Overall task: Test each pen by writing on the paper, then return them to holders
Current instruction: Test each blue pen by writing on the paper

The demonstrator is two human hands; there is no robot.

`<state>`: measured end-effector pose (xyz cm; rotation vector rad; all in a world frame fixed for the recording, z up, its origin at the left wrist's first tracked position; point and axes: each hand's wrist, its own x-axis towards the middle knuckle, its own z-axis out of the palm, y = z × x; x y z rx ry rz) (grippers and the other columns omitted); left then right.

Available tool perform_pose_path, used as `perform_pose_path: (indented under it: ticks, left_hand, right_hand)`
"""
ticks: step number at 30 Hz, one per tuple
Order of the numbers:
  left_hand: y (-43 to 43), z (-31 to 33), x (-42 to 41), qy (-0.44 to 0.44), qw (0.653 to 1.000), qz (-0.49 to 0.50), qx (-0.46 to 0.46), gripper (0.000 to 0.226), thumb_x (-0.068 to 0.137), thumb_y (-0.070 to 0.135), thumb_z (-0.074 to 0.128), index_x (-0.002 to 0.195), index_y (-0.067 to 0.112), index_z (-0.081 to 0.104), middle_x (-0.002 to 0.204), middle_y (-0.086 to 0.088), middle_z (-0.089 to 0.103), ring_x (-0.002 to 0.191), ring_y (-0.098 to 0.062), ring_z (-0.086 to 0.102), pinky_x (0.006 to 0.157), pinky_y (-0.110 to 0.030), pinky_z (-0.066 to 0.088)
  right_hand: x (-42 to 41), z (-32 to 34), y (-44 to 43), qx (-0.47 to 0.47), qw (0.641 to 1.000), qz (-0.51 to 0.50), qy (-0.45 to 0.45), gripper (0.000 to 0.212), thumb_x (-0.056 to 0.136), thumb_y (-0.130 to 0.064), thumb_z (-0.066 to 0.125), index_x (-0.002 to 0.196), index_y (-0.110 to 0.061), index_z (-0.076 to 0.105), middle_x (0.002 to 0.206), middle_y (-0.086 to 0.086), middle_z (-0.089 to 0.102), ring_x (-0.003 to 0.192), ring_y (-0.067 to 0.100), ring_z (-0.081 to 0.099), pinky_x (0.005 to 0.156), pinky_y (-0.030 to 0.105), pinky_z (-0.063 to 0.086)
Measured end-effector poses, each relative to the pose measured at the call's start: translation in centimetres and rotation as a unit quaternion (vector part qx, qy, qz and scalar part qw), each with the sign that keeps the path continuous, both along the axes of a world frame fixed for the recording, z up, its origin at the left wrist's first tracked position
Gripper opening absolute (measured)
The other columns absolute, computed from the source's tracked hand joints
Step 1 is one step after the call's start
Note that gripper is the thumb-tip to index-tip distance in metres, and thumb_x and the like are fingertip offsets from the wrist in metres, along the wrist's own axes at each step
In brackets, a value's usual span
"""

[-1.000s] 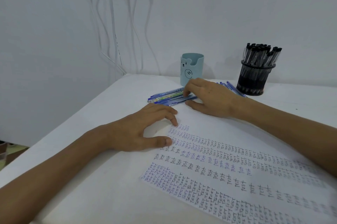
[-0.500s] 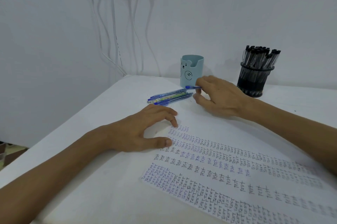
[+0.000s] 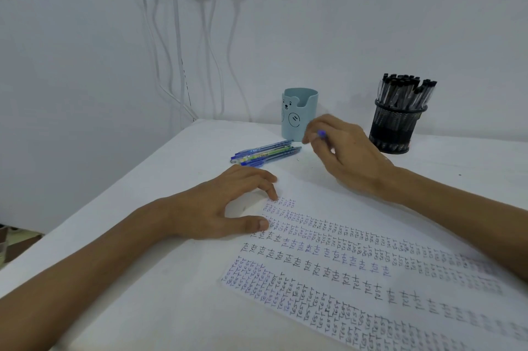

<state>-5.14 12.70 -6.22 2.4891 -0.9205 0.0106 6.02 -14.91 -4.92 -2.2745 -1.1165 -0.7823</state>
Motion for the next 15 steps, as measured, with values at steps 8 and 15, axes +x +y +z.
perform_pose_path:
  ticks: [8,15]
  left_hand:
    - [0.0,0.0,0.0,-0.009,1.0,0.0,-0.001,0.04,0.097,0.042,0.07,0.134,0.032,0.058,0.153,0.017,0.043,0.151,-0.009,0.03,0.12,-0.017,0.024]
    - [0.0,0.1,0.0,-0.009,1.0,-0.002,0.007,0.041,0.097,0.047,0.067,0.134,0.033,0.058,0.152,0.019,0.043,0.15,-0.008,0.031,0.12,-0.02,0.026]
  right_hand:
    - [-1.8,0.2,0.6,0.27,0.892,0.007,0.363,0.038,0.105,-0.034,0.052,0.098,-0.003,0.071,0.077,0.01,0.076,0.063,0.026,0.072,0.052,0.031,0.053]
    - [-3.9,-0.2,1.5,0.265,0.813,0.048,0.516,0.014,0.101,-0.015,0.06,0.094,-0.003,0.064,0.077,0.018,0.07,0.057,0.024,0.064,0.044,0.027,0.04]
